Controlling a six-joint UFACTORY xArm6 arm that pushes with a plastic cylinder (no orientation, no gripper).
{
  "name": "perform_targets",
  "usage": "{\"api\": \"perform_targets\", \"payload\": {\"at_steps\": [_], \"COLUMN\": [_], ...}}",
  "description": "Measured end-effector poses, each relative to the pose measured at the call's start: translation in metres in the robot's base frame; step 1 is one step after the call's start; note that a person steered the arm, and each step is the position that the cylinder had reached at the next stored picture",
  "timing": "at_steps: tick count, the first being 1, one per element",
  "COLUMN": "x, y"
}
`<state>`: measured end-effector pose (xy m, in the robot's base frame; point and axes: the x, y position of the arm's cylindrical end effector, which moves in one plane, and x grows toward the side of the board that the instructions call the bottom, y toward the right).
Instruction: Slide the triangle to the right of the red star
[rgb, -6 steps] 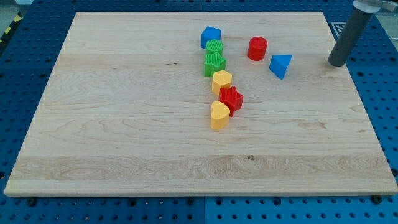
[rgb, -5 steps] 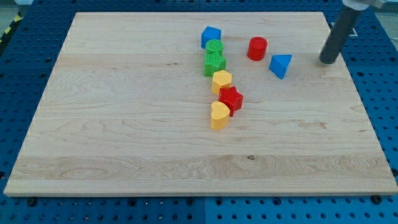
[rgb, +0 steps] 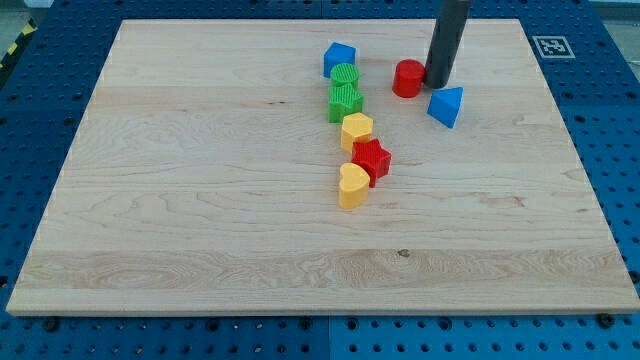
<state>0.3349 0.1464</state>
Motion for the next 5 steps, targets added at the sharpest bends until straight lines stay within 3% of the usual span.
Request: {"api": "perform_targets", "payload": {"at_steps": [3, 5], "x": [0.083, 0.096], "y": [0.055, 0.068]}}
